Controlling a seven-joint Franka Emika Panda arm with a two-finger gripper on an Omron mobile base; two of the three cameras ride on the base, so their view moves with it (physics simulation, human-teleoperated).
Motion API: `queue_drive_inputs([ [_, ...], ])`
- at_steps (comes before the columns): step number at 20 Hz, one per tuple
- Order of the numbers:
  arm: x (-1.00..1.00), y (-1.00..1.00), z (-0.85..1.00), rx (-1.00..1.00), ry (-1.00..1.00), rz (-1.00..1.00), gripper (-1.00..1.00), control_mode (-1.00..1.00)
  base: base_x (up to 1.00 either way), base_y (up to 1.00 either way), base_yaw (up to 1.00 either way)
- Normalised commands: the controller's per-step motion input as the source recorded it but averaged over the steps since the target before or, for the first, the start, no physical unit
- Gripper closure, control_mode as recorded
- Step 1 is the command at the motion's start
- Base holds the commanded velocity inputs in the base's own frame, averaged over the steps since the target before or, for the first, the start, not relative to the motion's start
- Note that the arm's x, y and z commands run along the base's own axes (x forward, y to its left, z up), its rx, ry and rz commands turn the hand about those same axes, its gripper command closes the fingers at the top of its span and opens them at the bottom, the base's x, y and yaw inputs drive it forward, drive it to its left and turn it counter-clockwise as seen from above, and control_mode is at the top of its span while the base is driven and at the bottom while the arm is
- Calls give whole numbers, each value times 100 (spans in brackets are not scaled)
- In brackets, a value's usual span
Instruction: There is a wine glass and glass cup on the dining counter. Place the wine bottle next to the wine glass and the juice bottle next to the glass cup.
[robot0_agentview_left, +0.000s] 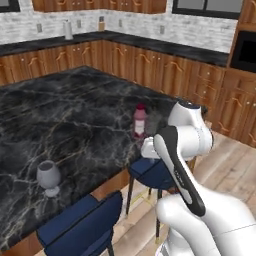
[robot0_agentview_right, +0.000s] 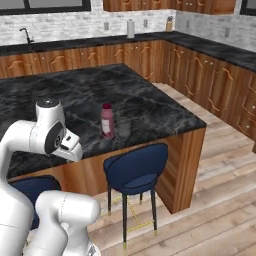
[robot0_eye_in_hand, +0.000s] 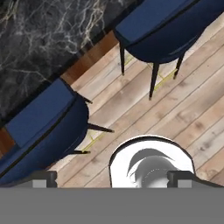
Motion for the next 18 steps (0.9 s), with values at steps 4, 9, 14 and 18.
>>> queue_drive_inputs([
  [4, 0, 0, 0, 0, 0, 0, -100, 100, -33, 19, 75],
  [9, 0, 0, 0, 0, 0, 0, -100, 100, -18, 31, 85],
  [14, 0, 0, 0, 0, 0, 0, -100, 100, -14, 73, 45],
  [18, 0, 0, 0, 0, 0, 0, -100, 100, 2, 91, 8],
])
